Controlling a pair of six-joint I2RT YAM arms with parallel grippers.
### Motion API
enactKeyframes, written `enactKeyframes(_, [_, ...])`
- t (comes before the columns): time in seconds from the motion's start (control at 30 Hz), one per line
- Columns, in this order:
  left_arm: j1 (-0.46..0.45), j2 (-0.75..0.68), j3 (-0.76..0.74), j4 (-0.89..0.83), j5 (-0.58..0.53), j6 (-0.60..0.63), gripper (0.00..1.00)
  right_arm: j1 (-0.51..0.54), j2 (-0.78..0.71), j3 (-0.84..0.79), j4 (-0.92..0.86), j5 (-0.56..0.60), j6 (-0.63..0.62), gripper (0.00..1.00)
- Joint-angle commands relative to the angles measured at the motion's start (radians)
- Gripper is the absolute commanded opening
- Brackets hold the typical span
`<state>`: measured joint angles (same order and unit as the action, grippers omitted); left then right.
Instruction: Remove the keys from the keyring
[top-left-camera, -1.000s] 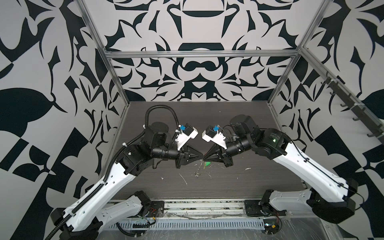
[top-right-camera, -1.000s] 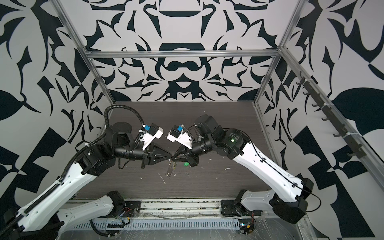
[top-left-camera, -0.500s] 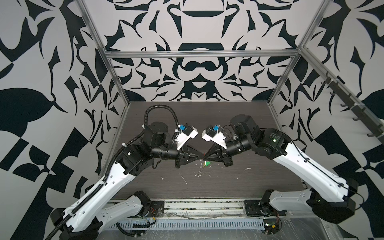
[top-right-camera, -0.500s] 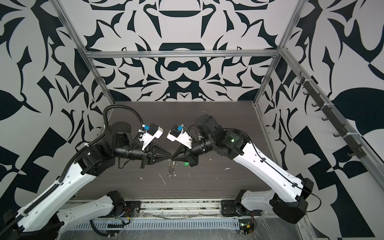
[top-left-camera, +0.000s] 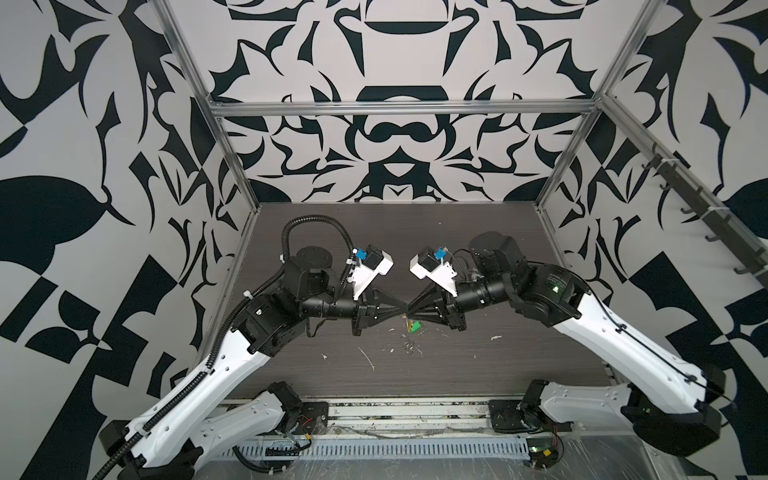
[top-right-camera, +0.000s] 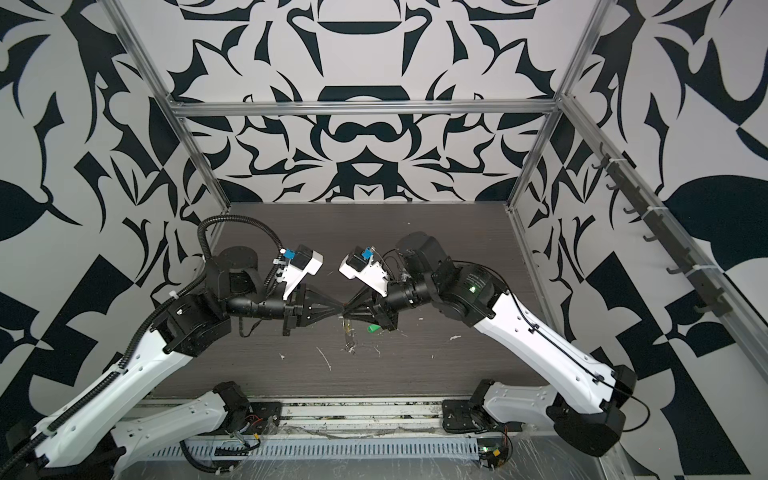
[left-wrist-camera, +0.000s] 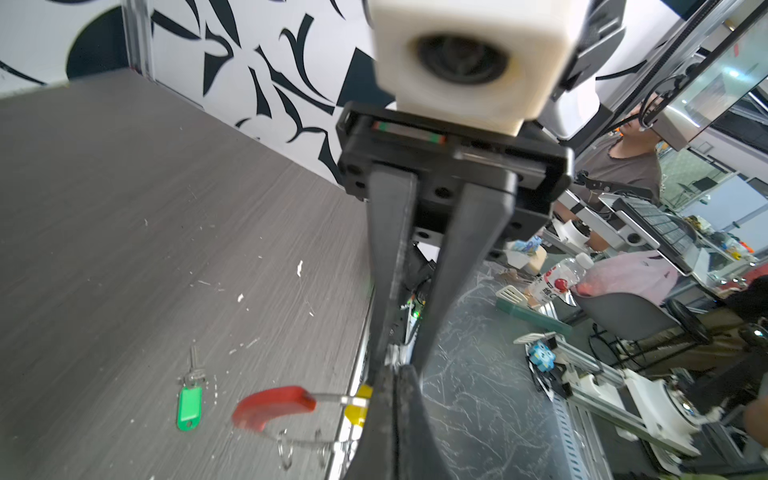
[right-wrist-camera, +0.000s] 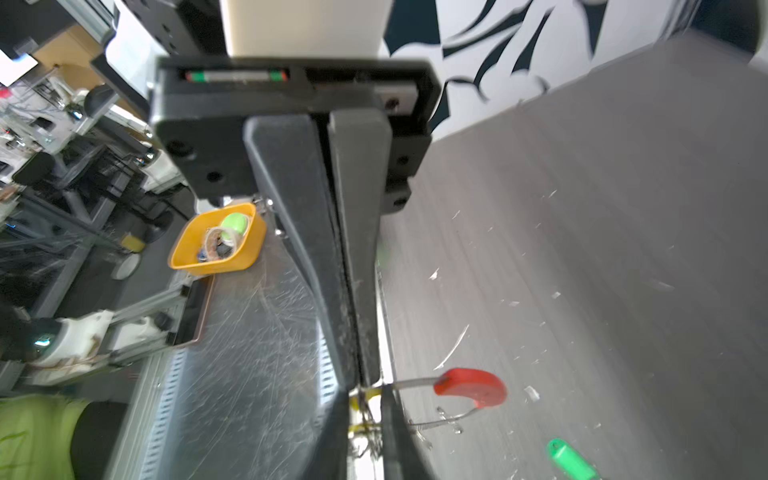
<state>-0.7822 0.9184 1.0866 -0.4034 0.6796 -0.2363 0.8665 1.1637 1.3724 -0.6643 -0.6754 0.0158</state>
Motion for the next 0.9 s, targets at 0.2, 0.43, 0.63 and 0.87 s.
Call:
enactKeyframes(0.2, [-0.002, -0.149, -0.159, 0.320, -0.147, -0.075, 0.00, 0.005, -0.210, -0.269, 0.488, 0.201, 0.147, 0.42])
enactKeyframes(0.43, [-0.001, -0.203, -0.227, 0.464, -0.189, -0.110, 0.00, 0.009, -0.211, -0.350, 0.599, 0.143, 0.179, 0.47])
enactKeyframes(0.63, [-0.002, -0.196, -0.234, 0.481, -0.180, -0.129, 0.00, 0.030, -0.184, -0.347, 0.629, 0.121, 0.173, 0.49])
enactKeyframes(0.87, [-0.002, -0.211, -0.248, 0.504, -0.204, -0.142, 0.00, 0.043, -0.153, -0.337, 0.624, 0.130, 0.160, 0.45])
